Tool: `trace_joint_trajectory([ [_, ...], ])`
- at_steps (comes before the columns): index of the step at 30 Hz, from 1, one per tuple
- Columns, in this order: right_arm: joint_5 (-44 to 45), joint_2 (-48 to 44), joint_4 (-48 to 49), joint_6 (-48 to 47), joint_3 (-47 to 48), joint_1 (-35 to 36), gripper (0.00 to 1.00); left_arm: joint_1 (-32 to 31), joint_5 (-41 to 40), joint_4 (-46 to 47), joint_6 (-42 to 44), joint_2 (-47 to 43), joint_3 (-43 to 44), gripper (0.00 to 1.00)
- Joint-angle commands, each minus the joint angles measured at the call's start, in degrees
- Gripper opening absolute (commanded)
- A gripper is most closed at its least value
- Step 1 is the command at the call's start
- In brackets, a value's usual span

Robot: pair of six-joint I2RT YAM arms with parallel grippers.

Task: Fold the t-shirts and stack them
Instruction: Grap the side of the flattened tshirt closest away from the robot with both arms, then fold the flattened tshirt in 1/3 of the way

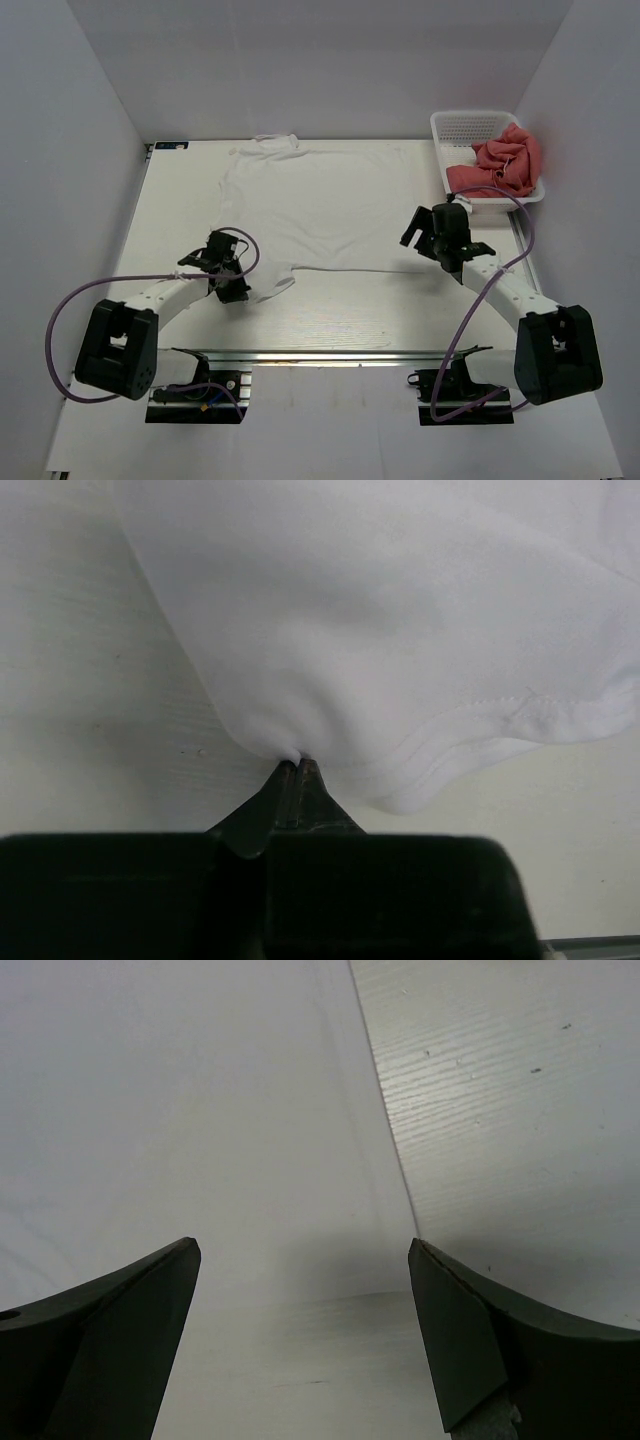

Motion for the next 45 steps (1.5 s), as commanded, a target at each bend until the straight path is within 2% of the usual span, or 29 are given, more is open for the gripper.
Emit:
trace_joint_trajectory([
  [1,2.4,-0.9,-0.6,0.9,-1.1,-0.4,0.9,-0.2,-0.8,-1.0,1.9,2.3,-1.0,0.0],
  [7,2.9,1.7,-4.6,2.8,-3.7,-0.4,0.9,-0.2,1.8,-1.0,2.0,-3.8,-2.6,0.0],
  [13,3.1,5.5,4.3,6.9,-7.0,-0.4,0.84,-0.2,2.9,-1.6,1.4,-5.8,-2.6,0.0],
  [15,3.0,7.8,4.8,7.6,-6.8,-0.4,0.84,-0.2,2.3,-1.6,1.4,-5.8,-2.6,0.0],
  [16,2.9,8.9,5.6,7.7,-6.9,-0.2,0.8,-0.2,1.6,-1.6,1.4,-5.8,-2.6,0.0],
  [17,2.7,9.4,5.6,8.3,-6.8,-0.3,0.8,-0.2,1.6,-1.6,1.4,-5.8,-2.6,0.0],
  [19,3.3,11.0,5.3,8.6,-6.7,-0.4,0.69,-0.2,2.9,-0.9,1.4,-5.8,-2.6,0.0],
  [20,3.4,11.4,5.0,9.1,-6.7,-0.2,0.53,-0.2,3.4,-0.9,1.4,-5.8,-2.6,0.0],
  [22,3.4,10.9,4.4,9.9,-7.0,-0.3,0.37,-0.2,3.4,-0.9,0.9,-5.8,-2.6,0.0],
  [23,3.4,10.5,3.8,9.9,-7.1,-0.3,0.26,-0.2,3.4,-1.8,0.9,-6.4,-2.6,0.0],
  [29,3.0,4.4,-0.7,9.6,-7.9,-0.1,0.03,-0.2,2.8,-8.7,-1.0,-9.5,-1.3,0.0],
  [37,1.2,-3.3,-9.5,5.4,-7.6,0.0,0.0,-0.2,5.2,-16.2,-2.7,-17.7,0.8,0.0],
  [42,-1.3,-4.7,-10.0,3.4,-5.8,0.0,0.0,-0.2,6.5,-12.6,-2.2,-20.0,3.9,0.0],
  [45,-1.0,-3.0,-9.9,1.9,-2.8,0.2,0.0,-0.2,6.5,-9.6,-1.5,-17.0,6.7,0.0],
])
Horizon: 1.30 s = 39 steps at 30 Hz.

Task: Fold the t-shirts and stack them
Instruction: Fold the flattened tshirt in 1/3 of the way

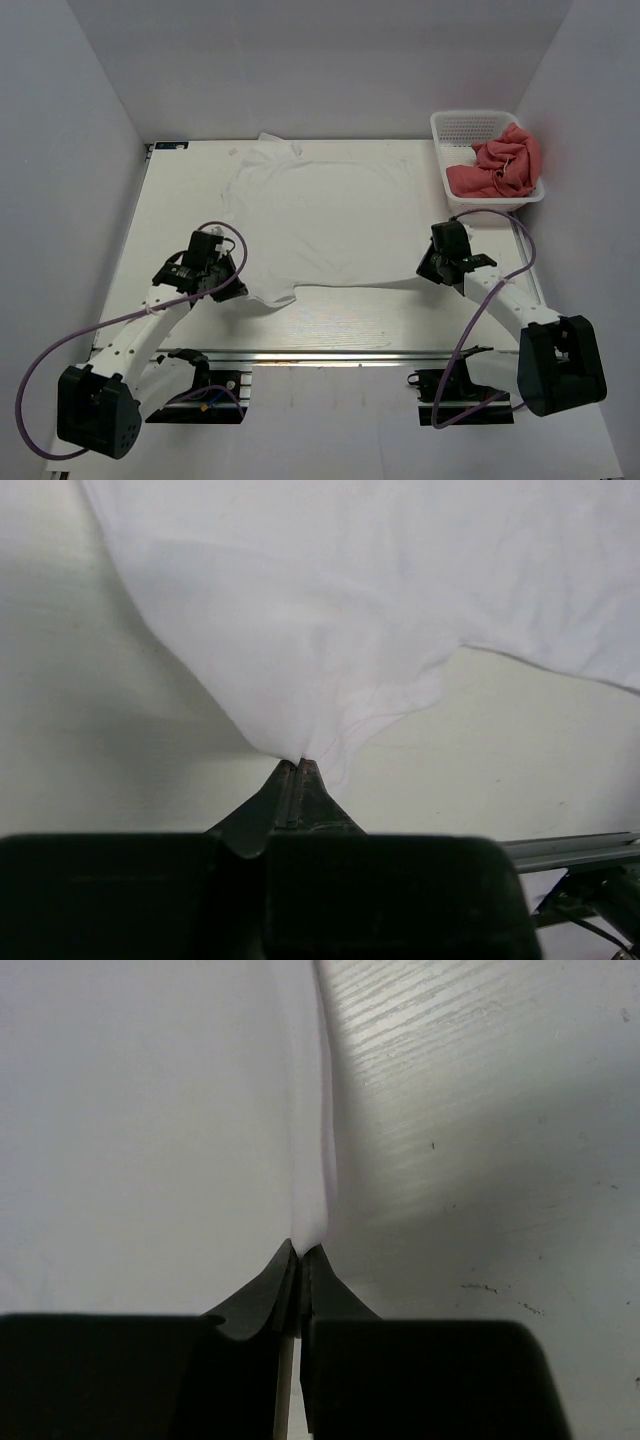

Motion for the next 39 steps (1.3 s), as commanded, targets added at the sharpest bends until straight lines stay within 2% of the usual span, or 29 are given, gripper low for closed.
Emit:
trace_joint_trajectory([
  [1,-0.1,1.2,-1.7,-2.5,4.8,0.1,0.0,-0.2,1.0,4.4,0.5,2.5,4.4,0.0],
  [5,-0.2,6.2,-2.2,-4.3,11.2,0.0,0.0,1.0,0.3,6.6,1.3,9.0,11.6,0.0],
  [14,3.1,15.8,-9.3,-7.3,24.3,-0.3,0.0,1.0,-9.9,5.5,3.0,22.6,28.5,0.0],
  [19,5.1,21.5,-11.1,-9.4,31.6,-0.4,0.0,1.5,-15.9,4.1,4.1,27.3,36.9,0.0],
  [25,5.8,28.7,-13.6,-10.6,41.0,-0.5,0.0,1.5,-21.9,6.1,8.2,30.5,43.0,0.0],
  [39,8.2,39.3,-17.8,-11.8,55.1,-1.9,0.0,3.3,-26.0,10.9,13.3,49.8,57.0,0.0],
])
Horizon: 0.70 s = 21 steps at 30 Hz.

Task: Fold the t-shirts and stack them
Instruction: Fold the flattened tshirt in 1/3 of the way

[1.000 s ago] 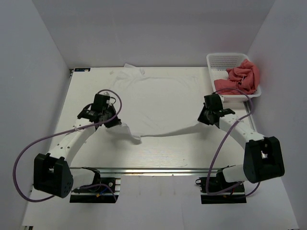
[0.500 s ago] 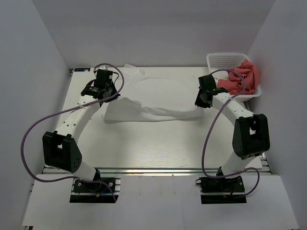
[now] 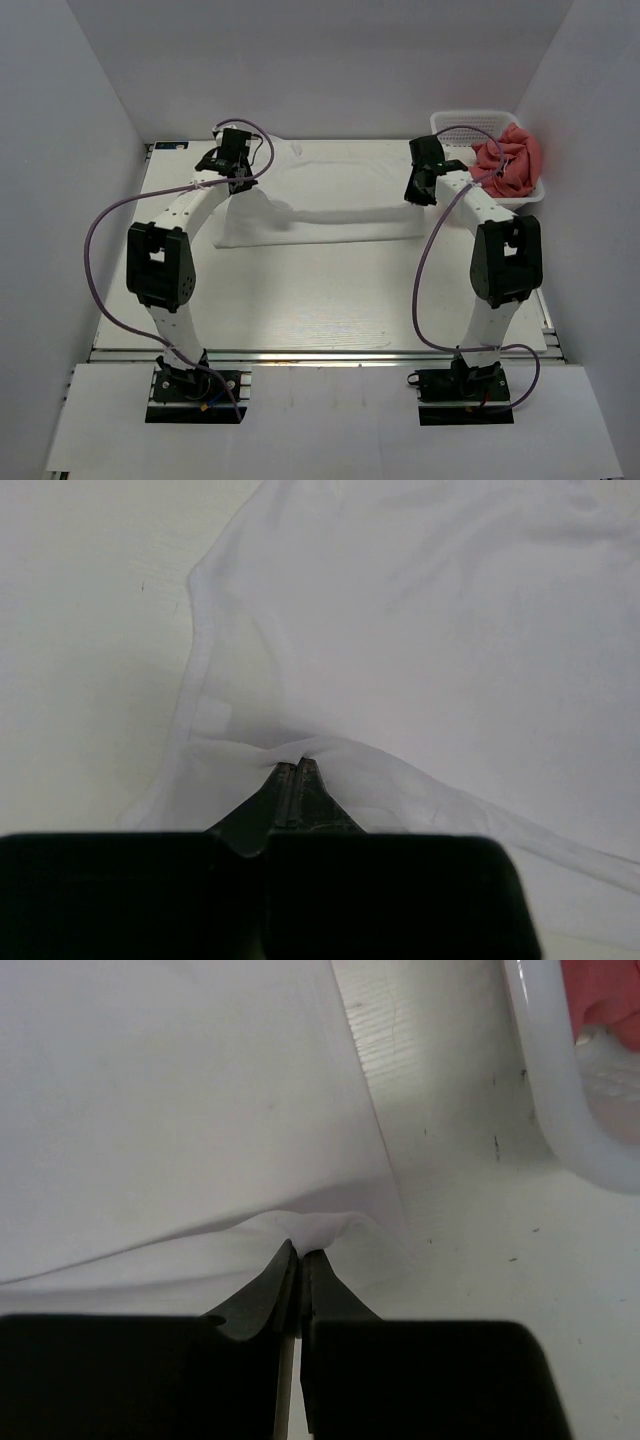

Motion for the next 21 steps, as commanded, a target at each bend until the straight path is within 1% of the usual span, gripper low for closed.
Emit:
trace_joint_trajectory([
  [1,2.1,2.7,-2.7,-1.0,5.2,-0.9,0.0,1.9,-2.2,0.9,1.5,1.5,6.0,0.0],
  [3,2.1,3.8,-3.5,-1.1,7.0,-1.4,0.0,2.4,-1.7,0.9,2.0,4.6,8.4,0.0],
  [6,1.2,8.0,-4.7,-1.5,11.7,-1.8,0.07,3.5,-0.3,-0.3,2.1,8.9,11.6,0.0],
  [8,0.9,10.4,-5.6,-1.7,14.1,-2.2,0.08,4.1,1.5,-0.9,2.1,11.4,15.0,0.0],
  [9,0.9,12.1,-5.8,-1.8,16.0,-2.3,0.13,4.1,2.1,-0.9,2.7,14.1,15.9,0.07],
  [10,0.9,13.1,-6.0,-1.8,17.0,-2.4,0.15,4.8,3.3,-0.9,3.2,15.4,16.9,0.11],
  [11,0.9,15.3,-6.1,-1.9,19.8,-3.0,0.15,4.8,3.9,-0.4,3.7,16.9,19.3,0.13],
  [12,1.0,16.1,-5.6,-2.0,20.7,-3.2,0.15,5.4,4.6,-0.4,3.7,18.5,20.8,0.27],
  [13,0.9,16.9,-5.6,-2.6,22.0,-3.5,0.29,5.9,6.1,-0.9,4.4,22.0,24.5,0.34],
  [14,-0.8,19.6,-5.6,-3.3,26.4,-3.8,0.41,5.9,6.1,-1.4,4.4,23.9,26.7,0.36],
  [15,-1.2,20.4,-4.8,-3.7,27.7,-3.9,0.61,6.6,7.0,-2.0,4.4,25.7,29.0,0.38],
  [16,-1.5,21.3,-4.8,-5.0,28.8,-4.3,0.67,6.6,7.5,-2.9,4.4,27.3,33.6,0.43],
  [17,-2.0,22.8,-4.8,-5.6,31.7,-4.2,0.7,7.3,8.4,-3.8,4.4,30.3,36.0,0.52],
  [18,-2.8,23.7,-4.9,-6.6,34.0,-4.2,0.73,8.1,9.4,-4.4,4.4,31.2,38.3,0.65],
  [19,-3.6,24.1,-4.8,-6.9,35.3,-4.2,0.75,8.1,10.1,-4.9,4.4,31.2,40.7,0.9],
  [20,-4.5,23.9,-4.2,-7.8,35.6,-4.1,0.75,8.6,11.0,-5.0,4.4,31.2,40.7,0.97],
  [21,-7.1,22.2,-3.7,-8.6,34.2,-4.0,0.77,8.6,11.0,-5.0,4.9,29.2,40.0,1.0],
])
